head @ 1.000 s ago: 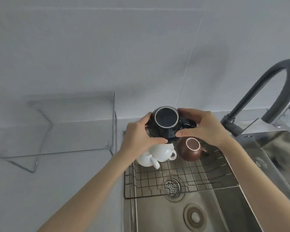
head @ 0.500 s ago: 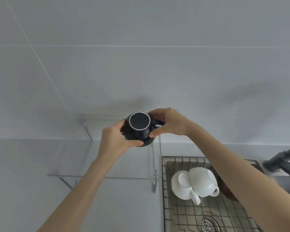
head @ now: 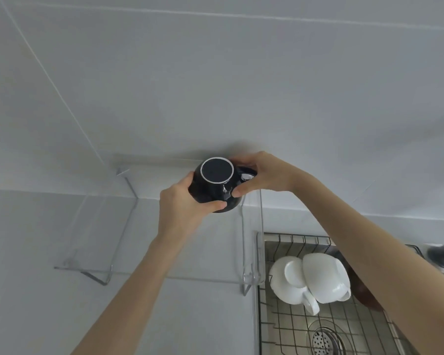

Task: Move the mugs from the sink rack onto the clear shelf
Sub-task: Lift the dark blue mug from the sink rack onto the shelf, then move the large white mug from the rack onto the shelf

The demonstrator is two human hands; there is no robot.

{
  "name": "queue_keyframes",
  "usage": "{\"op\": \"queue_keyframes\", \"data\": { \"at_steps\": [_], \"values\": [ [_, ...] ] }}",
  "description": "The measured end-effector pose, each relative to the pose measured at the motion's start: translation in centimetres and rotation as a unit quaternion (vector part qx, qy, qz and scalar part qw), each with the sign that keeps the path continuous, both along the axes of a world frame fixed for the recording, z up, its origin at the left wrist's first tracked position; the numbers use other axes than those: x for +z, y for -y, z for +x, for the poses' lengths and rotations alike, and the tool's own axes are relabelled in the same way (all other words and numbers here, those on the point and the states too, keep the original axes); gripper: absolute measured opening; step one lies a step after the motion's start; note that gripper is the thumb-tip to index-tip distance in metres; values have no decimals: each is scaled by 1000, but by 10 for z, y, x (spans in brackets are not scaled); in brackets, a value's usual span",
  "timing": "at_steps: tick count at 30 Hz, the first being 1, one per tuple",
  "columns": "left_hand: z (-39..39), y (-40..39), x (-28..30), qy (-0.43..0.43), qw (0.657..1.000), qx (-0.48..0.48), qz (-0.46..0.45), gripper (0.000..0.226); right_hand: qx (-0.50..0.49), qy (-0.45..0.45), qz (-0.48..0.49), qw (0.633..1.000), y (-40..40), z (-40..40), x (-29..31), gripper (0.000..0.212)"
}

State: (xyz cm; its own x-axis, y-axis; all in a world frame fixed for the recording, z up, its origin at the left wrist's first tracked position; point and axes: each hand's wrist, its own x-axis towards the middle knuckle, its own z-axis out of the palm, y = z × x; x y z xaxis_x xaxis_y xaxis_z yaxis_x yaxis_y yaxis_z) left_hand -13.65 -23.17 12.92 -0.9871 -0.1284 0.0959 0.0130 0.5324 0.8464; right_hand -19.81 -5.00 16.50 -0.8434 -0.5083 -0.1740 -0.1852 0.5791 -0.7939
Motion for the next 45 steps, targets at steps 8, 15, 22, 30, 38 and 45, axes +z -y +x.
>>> {"op": "queue_keyframes", "data": {
  "at_steps": [8, 15, 22, 30, 38, 45],
  "values": [
    [0, -3, 1, 12, 1000, -2, -7, 59, -12, -9, -7, 1000, -3, 0, -4, 61],
    [1, -5, 2, 18, 1000, -2, -22, 62, -55, -18, -12, 998, -4, 8, -6, 70],
    [33, -52, 28, -94, 992, -13, -82, 76, -222, -66, -81, 969, -88, 64, 19, 44],
    [84, -149, -21, -48, 956, -286, -44, 57, -359, 31, -55, 931, -194, 156, -60, 44],
    [67, -189, -97, 153, 915, -338, -158, 90, -374, 171, -19, 911, -203, 194, -158, 83],
    [60, -207, -124, 189, 891, -359, -204, 98, -382, 196, -52, 902, -196, 194, -194, 90]
  ]
}}
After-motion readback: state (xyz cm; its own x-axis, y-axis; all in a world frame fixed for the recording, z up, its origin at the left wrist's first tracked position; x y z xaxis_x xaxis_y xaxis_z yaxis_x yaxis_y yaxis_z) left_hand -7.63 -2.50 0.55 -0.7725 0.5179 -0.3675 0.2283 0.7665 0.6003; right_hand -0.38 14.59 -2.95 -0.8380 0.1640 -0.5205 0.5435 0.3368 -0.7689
